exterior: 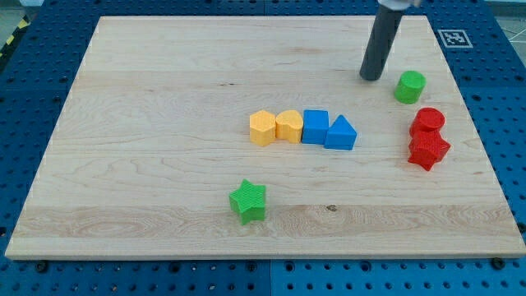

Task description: Move green circle closer to the green star

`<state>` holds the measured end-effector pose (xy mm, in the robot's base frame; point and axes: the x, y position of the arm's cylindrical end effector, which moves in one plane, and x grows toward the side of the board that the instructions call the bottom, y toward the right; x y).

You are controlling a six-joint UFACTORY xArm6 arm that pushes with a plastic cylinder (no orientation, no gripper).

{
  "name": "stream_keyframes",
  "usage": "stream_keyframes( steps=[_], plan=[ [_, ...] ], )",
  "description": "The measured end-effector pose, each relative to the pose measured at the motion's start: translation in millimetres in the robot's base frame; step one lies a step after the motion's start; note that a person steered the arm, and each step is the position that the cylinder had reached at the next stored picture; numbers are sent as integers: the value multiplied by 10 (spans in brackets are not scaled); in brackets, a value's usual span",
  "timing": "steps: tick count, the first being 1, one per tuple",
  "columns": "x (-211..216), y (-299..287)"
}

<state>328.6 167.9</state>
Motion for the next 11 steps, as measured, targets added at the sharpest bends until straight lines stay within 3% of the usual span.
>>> stream_keyframes(
  steps=[1,2,3,7,9,11],
  plan=[
    [-70,433],
    [177,1018],
    [399,1092],
    [118,44],
    [555,13],
    [598,269]
  ],
)
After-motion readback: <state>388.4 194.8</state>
